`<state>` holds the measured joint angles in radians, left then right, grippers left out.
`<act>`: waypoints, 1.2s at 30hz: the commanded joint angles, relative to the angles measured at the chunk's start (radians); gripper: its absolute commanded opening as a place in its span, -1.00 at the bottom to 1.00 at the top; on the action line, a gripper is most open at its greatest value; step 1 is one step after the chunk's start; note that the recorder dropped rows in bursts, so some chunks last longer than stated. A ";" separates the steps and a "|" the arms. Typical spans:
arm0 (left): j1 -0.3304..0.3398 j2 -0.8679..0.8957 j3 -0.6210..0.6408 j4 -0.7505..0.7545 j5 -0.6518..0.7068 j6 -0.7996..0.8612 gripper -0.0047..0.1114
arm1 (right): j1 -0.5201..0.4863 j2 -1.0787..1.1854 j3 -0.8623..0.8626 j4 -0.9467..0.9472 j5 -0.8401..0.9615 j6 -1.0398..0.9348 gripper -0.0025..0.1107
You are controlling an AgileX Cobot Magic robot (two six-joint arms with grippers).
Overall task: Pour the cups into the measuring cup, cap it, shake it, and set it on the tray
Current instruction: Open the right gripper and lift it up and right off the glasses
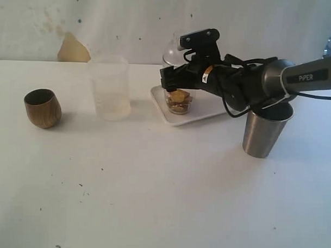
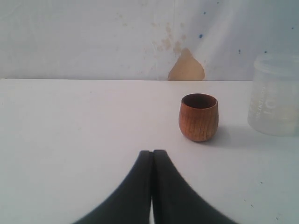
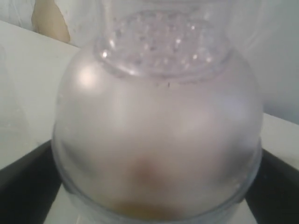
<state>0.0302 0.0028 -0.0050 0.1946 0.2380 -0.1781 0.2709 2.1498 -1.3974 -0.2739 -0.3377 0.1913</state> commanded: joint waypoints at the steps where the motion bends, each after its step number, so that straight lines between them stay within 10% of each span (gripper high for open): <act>1: -0.002 -0.003 0.005 0.000 -0.005 -0.001 -0.92 | 0.008 -0.037 0.005 -0.012 0.044 -0.007 0.66; 36: -0.002 -0.003 0.005 0.000 -0.005 -0.001 -0.92 | 0.008 -0.350 0.005 0.007 0.539 -0.004 0.65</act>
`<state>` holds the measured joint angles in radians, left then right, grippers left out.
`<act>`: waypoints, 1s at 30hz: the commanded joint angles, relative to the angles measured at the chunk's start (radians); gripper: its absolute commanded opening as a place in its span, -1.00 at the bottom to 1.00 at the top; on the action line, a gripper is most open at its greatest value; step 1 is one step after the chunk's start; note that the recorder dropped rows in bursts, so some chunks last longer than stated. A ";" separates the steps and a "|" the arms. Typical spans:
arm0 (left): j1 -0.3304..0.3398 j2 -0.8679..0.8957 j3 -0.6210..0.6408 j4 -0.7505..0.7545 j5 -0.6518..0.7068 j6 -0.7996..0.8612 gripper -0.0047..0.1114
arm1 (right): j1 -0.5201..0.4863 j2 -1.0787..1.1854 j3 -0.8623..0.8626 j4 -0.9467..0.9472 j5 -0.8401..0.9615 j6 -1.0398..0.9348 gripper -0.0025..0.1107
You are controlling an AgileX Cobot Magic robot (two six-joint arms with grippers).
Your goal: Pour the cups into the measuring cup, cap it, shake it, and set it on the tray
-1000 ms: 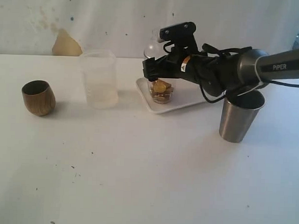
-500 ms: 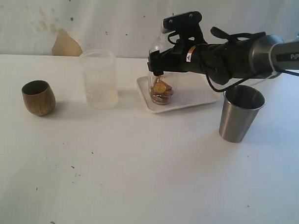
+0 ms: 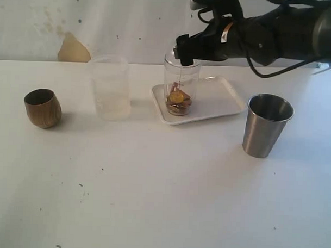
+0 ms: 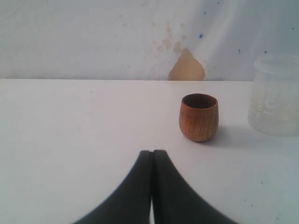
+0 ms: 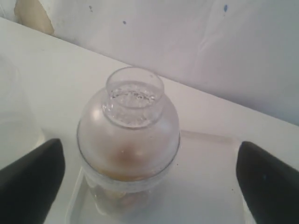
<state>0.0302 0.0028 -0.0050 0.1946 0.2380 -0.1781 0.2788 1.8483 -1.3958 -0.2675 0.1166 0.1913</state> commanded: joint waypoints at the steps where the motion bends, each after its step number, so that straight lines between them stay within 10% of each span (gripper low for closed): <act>1: -0.002 -0.003 0.005 0.000 -0.005 -0.001 -0.92 | 0.000 -0.063 0.003 0.001 0.114 -0.004 0.65; 8: -0.002 -0.003 0.005 0.000 -0.005 -0.001 -0.92 | 0.000 -0.109 0.003 0.008 0.251 0.100 0.46; 15: -0.002 -0.003 0.005 0.000 -0.005 -0.001 -0.92 | -0.048 -0.176 0.001 0.000 0.371 0.112 -0.94; 30: -0.002 -0.003 0.005 0.000 -0.005 -0.001 -0.92 | -0.379 -0.196 -0.049 0.332 0.798 -0.212 -0.96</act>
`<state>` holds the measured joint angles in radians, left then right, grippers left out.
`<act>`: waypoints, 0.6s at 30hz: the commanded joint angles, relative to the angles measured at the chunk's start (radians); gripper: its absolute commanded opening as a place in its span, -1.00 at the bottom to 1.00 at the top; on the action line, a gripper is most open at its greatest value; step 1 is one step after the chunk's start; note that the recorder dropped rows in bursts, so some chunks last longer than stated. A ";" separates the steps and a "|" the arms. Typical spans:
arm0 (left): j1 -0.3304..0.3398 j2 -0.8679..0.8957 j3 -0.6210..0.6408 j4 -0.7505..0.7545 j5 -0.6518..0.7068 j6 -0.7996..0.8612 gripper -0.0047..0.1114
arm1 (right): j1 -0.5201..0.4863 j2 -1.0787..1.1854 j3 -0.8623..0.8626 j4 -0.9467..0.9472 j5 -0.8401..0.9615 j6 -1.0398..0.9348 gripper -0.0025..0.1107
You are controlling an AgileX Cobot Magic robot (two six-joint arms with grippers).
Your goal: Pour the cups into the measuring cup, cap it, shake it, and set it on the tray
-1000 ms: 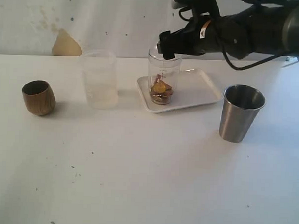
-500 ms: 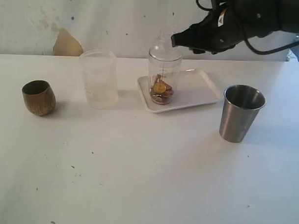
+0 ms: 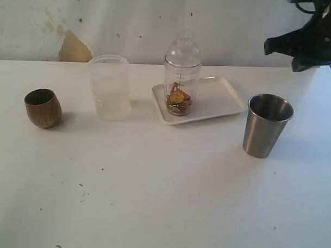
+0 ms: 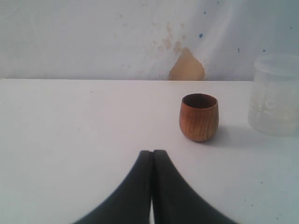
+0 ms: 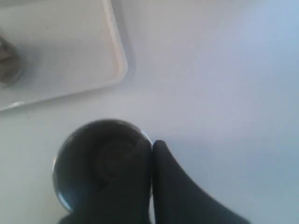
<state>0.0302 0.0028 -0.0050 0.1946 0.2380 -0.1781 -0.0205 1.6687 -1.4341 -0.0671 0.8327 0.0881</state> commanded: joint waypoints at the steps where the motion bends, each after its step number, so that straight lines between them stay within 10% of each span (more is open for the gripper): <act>1: -0.002 -0.003 0.005 0.000 -0.005 -0.001 -0.92 | -0.094 -0.019 -0.010 0.127 0.102 -0.114 -0.96; 18: -0.002 -0.003 0.005 0.000 -0.005 -0.001 -0.92 | -0.150 -0.389 0.170 0.027 0.063 -0.122 -0.96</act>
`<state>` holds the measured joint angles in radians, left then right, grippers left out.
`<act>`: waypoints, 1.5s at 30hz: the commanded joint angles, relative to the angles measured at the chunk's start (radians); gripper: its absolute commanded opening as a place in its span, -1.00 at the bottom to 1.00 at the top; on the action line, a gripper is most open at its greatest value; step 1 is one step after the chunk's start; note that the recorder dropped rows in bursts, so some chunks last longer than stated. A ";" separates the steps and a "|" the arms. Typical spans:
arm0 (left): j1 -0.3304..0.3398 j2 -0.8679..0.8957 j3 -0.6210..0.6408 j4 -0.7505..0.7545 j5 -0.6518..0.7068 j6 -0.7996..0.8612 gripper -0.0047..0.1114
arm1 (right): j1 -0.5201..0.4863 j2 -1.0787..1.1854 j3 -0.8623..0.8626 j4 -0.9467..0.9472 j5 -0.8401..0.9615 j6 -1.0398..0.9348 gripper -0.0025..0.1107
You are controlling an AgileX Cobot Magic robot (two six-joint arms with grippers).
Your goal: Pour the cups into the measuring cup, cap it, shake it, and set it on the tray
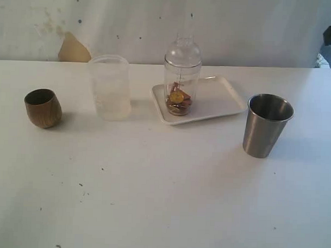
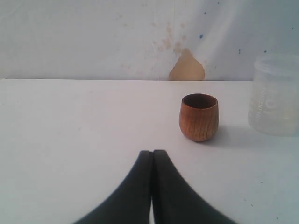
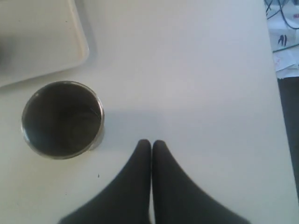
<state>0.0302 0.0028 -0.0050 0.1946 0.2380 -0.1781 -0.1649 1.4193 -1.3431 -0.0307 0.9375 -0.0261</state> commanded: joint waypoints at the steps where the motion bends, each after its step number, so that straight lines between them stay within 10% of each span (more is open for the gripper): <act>1: -0.002 -0.003 0.005 0.000 -0.005 -0.001 -0.92 | -0.006 -0.187 0.105 -0.005 -0.047 -0.008 -0.96; 19: -0.002 -0.003 0.005 0.000 -0.005 -0.001 -0.92 | 0.069 -1.410 0.453 -0.005 0.059 -0.022 -0.96; 28: -0.002 -0.003 0.005 0.000 0.001 -0.001 -0.92 | 0.097 -1.419 0.539 -0.009 0.064 -0.020 -0.96; 45: -0.002 -0.003 0.005 0.000 0.001 -0.001 -0.92 | 0.097 -1.419 1.200 -0.007 -0.759 0.010 -0.96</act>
<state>0.0302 0.0028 -0.0050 0.1946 0.2417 -0.1781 -0.0703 0.0054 -0.2090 -0.0308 0.3139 -0.0209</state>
